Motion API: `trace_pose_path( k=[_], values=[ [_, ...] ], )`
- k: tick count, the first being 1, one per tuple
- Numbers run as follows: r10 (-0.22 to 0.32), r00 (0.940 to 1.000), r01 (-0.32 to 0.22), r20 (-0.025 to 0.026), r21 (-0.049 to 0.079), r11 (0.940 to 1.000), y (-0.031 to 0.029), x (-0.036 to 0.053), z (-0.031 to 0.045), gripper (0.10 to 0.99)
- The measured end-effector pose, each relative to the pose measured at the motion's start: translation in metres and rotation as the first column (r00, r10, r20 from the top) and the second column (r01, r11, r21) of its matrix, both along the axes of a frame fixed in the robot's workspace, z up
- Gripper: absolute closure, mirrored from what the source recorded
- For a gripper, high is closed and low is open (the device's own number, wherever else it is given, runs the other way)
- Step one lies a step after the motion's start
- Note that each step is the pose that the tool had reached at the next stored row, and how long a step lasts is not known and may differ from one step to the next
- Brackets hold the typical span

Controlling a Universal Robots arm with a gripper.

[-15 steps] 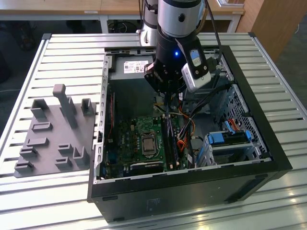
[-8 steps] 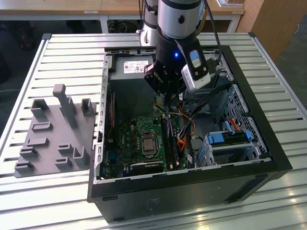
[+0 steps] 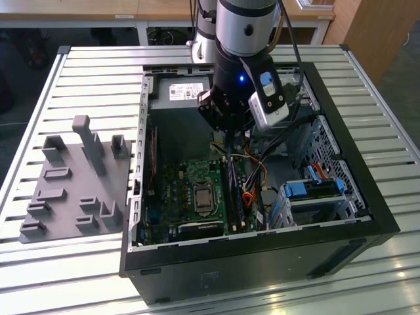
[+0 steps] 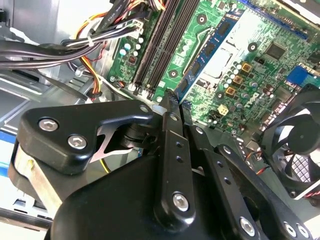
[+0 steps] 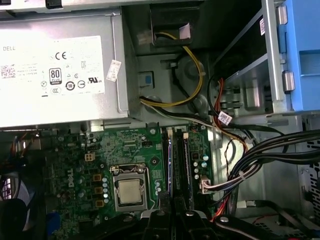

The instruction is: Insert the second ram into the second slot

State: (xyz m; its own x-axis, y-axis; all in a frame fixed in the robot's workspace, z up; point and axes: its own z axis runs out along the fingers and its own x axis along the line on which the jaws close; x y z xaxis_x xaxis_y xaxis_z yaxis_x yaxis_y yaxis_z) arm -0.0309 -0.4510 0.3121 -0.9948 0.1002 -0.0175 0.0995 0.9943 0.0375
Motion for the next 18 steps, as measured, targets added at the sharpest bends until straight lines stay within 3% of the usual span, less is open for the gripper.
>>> trace_pose_path(
  k=[6,12,18],
  values=[
    [0.043,0.9991,-0.043,-0.0001,0.0,0.9991,-0.0013,0.0,-0.0049,0.949],
    [0.126,0.992,-0.126,-0.0001,0.0,0.992,-0.0013,0.0,-0.0112,0.949],
    [0.131,0.9914,-0.131,-0.0001,0.0,0.9914,-0.0013,0.0007,-0.0216,0.949]
  ],
)
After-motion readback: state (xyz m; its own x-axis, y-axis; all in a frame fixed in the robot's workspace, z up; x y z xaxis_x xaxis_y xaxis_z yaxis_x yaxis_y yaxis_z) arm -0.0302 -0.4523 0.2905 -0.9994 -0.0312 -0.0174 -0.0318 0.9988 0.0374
